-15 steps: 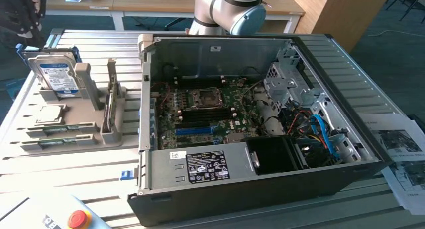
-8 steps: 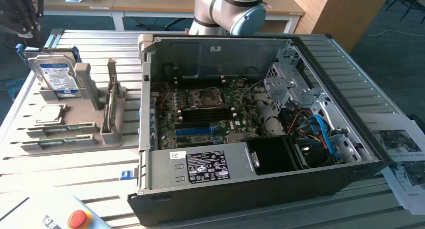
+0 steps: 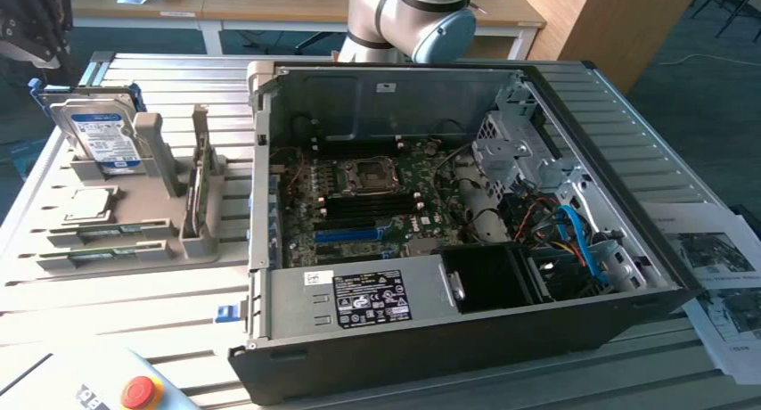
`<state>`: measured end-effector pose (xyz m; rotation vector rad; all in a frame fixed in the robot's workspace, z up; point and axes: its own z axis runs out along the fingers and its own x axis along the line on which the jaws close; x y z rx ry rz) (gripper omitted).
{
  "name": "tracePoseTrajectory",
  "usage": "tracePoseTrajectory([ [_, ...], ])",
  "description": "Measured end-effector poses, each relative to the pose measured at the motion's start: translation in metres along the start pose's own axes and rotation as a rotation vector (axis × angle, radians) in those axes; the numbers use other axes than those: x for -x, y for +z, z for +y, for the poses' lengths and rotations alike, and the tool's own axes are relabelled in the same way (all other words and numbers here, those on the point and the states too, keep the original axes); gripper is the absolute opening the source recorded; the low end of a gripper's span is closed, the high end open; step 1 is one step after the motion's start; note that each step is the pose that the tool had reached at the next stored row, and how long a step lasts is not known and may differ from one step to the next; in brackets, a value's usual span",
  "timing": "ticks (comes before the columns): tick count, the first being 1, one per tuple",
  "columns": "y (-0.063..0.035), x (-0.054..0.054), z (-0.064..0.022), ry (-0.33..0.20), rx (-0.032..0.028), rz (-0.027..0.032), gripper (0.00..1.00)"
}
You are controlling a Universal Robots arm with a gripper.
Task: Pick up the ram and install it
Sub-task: 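Pick up the ram and move it above insertion slot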
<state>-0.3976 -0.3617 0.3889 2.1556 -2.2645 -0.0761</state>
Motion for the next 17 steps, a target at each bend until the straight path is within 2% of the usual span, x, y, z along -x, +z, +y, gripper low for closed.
tracePoseTrajectory([
  [7, 0.0000, 0.0000, 0.0000, -0.014, 0.0003, 0.0006, 0.10],
  [11, 0.0000, 0.0000, 0.0000, -0.044, 0.0010, 0.0019, 0.10],
  [17, -0.0001, -0.0004, 0.0000, -0.045, 0.0012, 0.0022, 0.10],
])
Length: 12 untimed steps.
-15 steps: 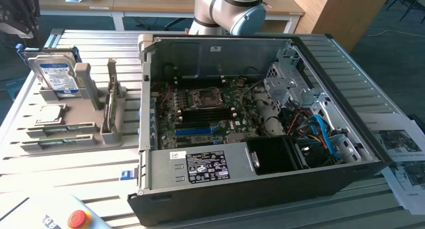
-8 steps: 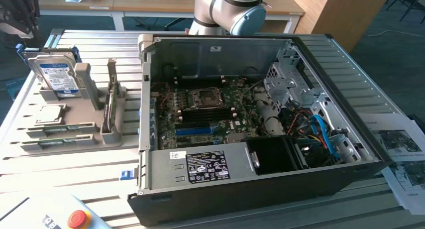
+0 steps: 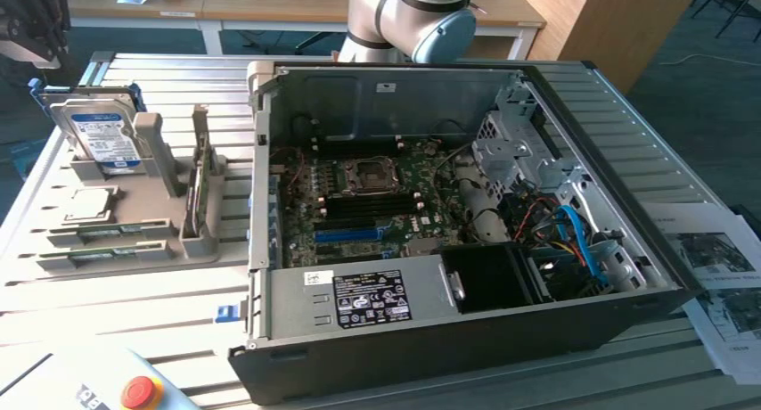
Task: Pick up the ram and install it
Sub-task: 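Pick up the ram and move it above insertion slot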
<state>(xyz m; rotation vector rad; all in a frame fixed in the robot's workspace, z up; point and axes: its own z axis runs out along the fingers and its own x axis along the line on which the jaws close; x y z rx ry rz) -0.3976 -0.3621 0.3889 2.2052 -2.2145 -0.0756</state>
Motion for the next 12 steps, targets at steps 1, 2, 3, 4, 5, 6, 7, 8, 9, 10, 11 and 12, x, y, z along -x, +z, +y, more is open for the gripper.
tracePoseTrajectory([
  [1, 0.0000, -0.001, 0.0000, 0.000, -0.0001, 0.0000, 0.10],
  [2, 0.0000, -0.002, 0.0000, 0.000, -0.0002, 0.0000, 0.10],
  [3, 0.0000, -0.004, 0.0000, 0.000, -0.0002, -0.0001, 0.10],
  [4, -0.0001, -0.006, 0.0000, 0.000, -0.0001, -0.0001, 0.10],
  [5, -0.0001, -0.008, 0.0000, 0.000, -0.0002, -0.0001, 0.10],
  [6, -0.0002, -0.010, 0.0000, 0.000, -0.0002, -0.0001, 0.10],
  [7, -0.0002, -0.013, -0.0001, 0.000, -0.0002, -0.0001, 0.10],
  [8, -0.0002, -0.015, -0.0001, 0.000, -0.0002, -0.0001, 0.10],
  [9, -0.0003, -0.017, -0.0001, 0.000, -0.0002, -0.0001, 0.10],
  [10, -0.0004, -0.019, -0.0001, 0.000, -0.0001, -0.0001, 0.10],
  [11, -0.0004, -0.021, 0.0000, 0.000, -0.0001, -0.0001, 0.10],
  [12, -0.0005, -0.023, -0.0001, 0.000, -0.0001, -0.0001, 0.10],
])
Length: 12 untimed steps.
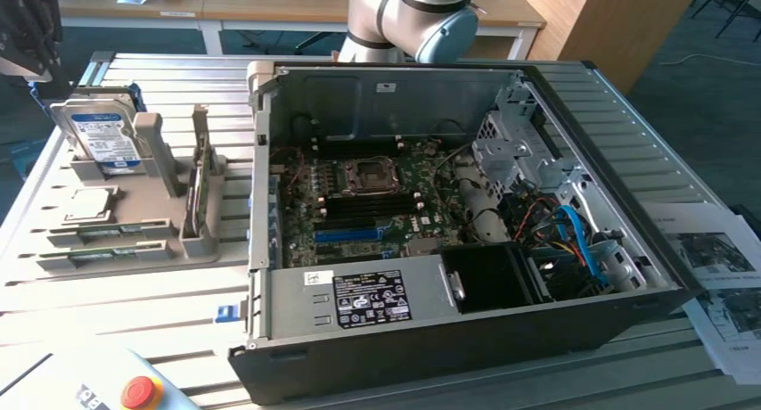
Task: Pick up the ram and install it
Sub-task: 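Pick up the ram and move it above insertion slot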
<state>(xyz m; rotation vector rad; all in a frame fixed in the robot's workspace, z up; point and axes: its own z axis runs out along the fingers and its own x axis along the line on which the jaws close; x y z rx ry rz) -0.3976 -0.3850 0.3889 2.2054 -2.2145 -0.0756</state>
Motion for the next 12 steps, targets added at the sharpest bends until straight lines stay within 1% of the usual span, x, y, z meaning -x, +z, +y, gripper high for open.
tracePoseTrajectory([
  [3, -0.0001, -0.0053, -0.0001, 0.000, 0.0000, 0.0000, 0.10],
  [9, 0.0000, -0.0057, -0.0001, 0.000, -0.0001, 0.0000, 0.10],
  [12, 0.0036, -0.0058, -0.0002, 0.000, -0.0001, -0.0001, 0.10],
])
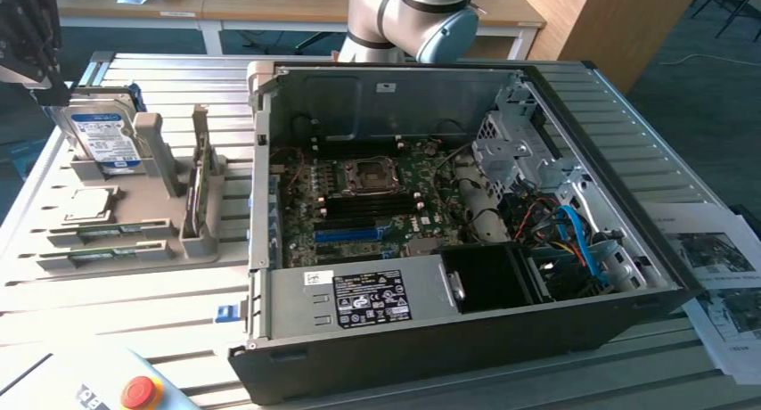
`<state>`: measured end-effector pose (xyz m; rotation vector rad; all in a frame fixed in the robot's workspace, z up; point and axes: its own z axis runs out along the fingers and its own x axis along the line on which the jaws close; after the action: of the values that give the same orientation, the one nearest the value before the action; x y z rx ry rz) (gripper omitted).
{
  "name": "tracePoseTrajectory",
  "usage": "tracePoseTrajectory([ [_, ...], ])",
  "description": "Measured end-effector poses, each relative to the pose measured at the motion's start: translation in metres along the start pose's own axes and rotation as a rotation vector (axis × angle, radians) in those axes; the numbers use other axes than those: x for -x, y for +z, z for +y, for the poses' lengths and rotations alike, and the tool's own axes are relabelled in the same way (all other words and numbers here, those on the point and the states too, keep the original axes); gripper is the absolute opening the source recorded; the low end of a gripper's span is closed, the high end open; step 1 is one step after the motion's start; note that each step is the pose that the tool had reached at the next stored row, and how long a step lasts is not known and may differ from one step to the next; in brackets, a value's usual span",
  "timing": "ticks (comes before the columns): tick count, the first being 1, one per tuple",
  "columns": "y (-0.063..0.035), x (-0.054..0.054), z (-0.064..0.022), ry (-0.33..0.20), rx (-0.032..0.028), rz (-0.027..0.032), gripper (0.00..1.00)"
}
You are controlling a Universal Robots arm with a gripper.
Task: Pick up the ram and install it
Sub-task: 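Pick up the ram and move it above insertion slot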
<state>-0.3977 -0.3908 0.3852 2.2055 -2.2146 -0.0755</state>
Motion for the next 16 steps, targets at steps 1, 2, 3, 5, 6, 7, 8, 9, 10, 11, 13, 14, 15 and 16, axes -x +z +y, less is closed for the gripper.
tracePoseTrajectory([
  [1, 0.0019, 0.000, -0.0001, 0.000, 0.0001, 0.0000, 0.10],
  [2, 0.0037, 0.000, -0.0002, 0.000, 0.0001, 0.0000, 0.10],
  [3, 0.0055, 0.000, -0.0002, 0.000, 0.0001, 0.0000, 0.10],
  [5, 0.0090, 0.000, -0.0004, 0.000, 0.0001, 0.0000, 0.10],
  [6, 0.0108, 0.000, -0.0005, 0.000, 0.0000, 0.0000, 0.10],
  [7, 0.0128, -0.001, -0.0006, 0.000, 0.0001, 0.0001, 0.10],
  [8, 0.0146, -0.001, -0.0007, 0.000, 0.0001, 0.0000, 0.10],
  [9, 0.0164, -0.001, -0.0008, 0.000, 0.0001, 0.0001, 0.10],
  [10, 0.0182, -0.001, -0.0008, 0.000, 0.0000, 0.0000, 0.10],
  [11, 0.0200, -0.001, -0.0009, 0.000, 0.0000, 0.0000, 0.10],
  [13, 0.0235, -0.001, -0.0011, 0.000, 0.0001, 0.0001, 0.10],
  [14, 0.0255, -0.001, -0.0011, 0.000, 0.0000, 0.0001, 0.10],
  [15, 0.0272, -0.002, -0.0012, 0.000, 0.0001, 0.0001, 0.10],
  [16, 0.0290, -0.002, -0.0013, 0.000, 0.0001, 0.0001, 0.10],
])
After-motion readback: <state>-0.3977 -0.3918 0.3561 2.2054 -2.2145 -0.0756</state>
